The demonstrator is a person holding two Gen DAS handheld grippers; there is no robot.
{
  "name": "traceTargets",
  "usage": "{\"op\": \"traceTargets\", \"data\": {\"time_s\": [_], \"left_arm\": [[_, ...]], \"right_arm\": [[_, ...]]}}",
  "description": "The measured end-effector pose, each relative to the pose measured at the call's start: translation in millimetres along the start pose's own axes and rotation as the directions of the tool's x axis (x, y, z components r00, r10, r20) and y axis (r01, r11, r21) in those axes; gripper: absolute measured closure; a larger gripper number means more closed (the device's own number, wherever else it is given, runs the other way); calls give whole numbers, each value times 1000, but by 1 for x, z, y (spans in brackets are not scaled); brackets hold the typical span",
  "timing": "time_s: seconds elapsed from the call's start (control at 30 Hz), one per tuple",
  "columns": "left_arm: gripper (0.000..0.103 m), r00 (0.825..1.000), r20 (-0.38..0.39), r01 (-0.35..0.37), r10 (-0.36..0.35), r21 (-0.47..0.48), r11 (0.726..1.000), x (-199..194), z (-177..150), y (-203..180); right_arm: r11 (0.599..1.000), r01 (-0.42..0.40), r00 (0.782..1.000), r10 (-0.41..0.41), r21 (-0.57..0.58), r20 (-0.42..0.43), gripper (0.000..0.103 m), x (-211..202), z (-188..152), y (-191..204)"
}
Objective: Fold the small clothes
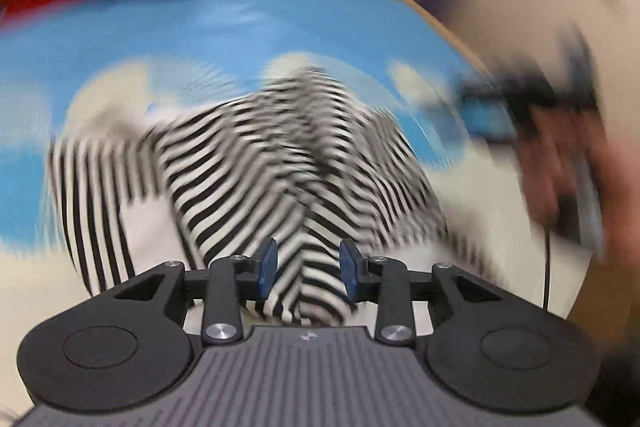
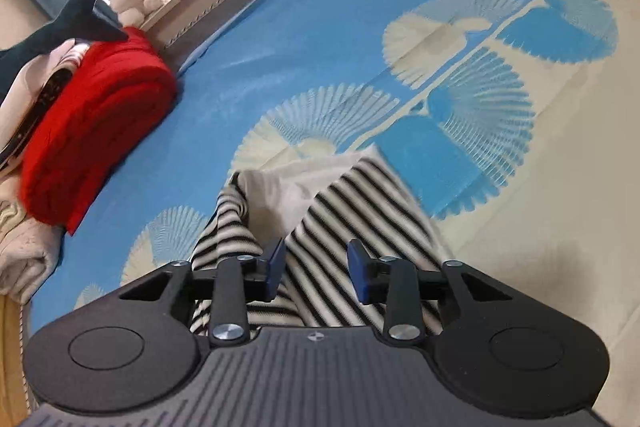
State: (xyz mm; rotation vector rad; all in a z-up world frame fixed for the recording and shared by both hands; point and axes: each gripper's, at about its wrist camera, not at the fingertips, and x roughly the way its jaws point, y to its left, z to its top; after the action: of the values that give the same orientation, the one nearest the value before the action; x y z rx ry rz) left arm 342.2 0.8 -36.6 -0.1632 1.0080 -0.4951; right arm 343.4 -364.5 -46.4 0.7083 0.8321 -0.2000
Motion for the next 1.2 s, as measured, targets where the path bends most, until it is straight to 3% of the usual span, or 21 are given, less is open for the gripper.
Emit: {"op": "traceTargets", "data": {"time_s": [0.07, 0.2, 0.33, 0.4, 0.5, 0.53, 0.57, 0.6, 0.63, 0.7, 0.73, 0.83, 0.87, 0.97, 1.0, 1.03, 1.07, 1.1, 1.17, 1.2], "left_arm": [[66, 998, -17, -58, 56, -205, 977, 18, 13, 31], [65, 986, -127, -148, 103, -417, 897, 57, 18, 74], [65, 985, -173, -88, -16, -574, 814, 81, 7, 93], [65, 978, -208, -90, -34, -558, 825, 83, -2, 78], [67, 969, -247, -151, 30, -488, 859, 88, -6, 65], [78, 967, -250, -159, 38, -484, 860, 87, -7, 64], [96, 966, -254, -167, 46, -481, 860, 87, -8, 63], [103, 967, -249, -166, 51, -468, 868, 81, -10, 62], [102, 970, -234, -163, 62, -441, 883, 78, -7, 59], [102, 976, -190, -169, 101, -382, 909, 60, -1, 55], [102, 981, -153, -168, 121, -350, 921, 50, 5, 51], [102, 994, 16, -100, 111, -324, 941, 16, 20, 48], [102, 989, 115, -51, 92, -319, 946, 1, 25, 50], [102, 943, 318, 3, 101, -310, 951, -29, 27, 60], [102, 934, 338, 1, 113, -320, 947, -34, 26, 65], [102, 937, 326, -8, 125, -336, 942, -35, 25, 69], [102, 956, 258, -43, 143, -358, 933, -30, 22, 76], [102, 971, 171, -93, 166, -372, 924, -21, 20, 79], [101, 978, -61, -207, 199, -392, 897, 7, 5, 91], [101, 968, -165, -241, 189, -400, 884, 22, -5, 97]], "right_arm": [[1000, -27, 997, 28, 6, -66, 66, 15, -6, 1], [999, -54, 978, 52, -4, -200, 65, 50, -21, 8], [997, -76, 975, 67, -34, -212, 54, 65, -27, 19], [994, -99, 976, 87, -52, -201, 53, 68, -26, 27], [988, -145, 973, 132, -56, -190, 51, 70, -24, 35], [987, -148, 973, 134, -64, -189, 49, 72, -23, 38], [987, -143, 973, 126, -76, -193, 48, 75, -25, 41], [987, -133, 972, 113, -85, -205, 48, 78, -27, 42], [989, -114, 971, 91, -97, -221, 48, 82, -28, 43], [992, -76, 975, 52, -105, -218, 77, 85, -31, 42], [993, -73, 977, 52, -94, -209, 102, 84, -31, 41], [995, -99, 989, 95, -33, -115, 102, 58, -22, 37], [993, -121, 990, 119, -18, -71, 102, 45, -19, 36], [972, -236, 970, 235, 10, 71, 103, 2, -7, 28], [964, -265, 958, 262, 16, 116, 103, -10, -5, 22], [959, -283, 951, 277, 24, 136, 103, -18, -5, 16], [957, -286, 952, 280, 40, 121, 103, -20, -5, 9], [964, -263, 964, 261, 47, 54, 102, -14, -5, 3], [996, -81, 986, 76, -28, -145, 102, 14, -12, -2], [998, -12, 969, -2, -54, -246, 102, 32, -21, -9]]}}
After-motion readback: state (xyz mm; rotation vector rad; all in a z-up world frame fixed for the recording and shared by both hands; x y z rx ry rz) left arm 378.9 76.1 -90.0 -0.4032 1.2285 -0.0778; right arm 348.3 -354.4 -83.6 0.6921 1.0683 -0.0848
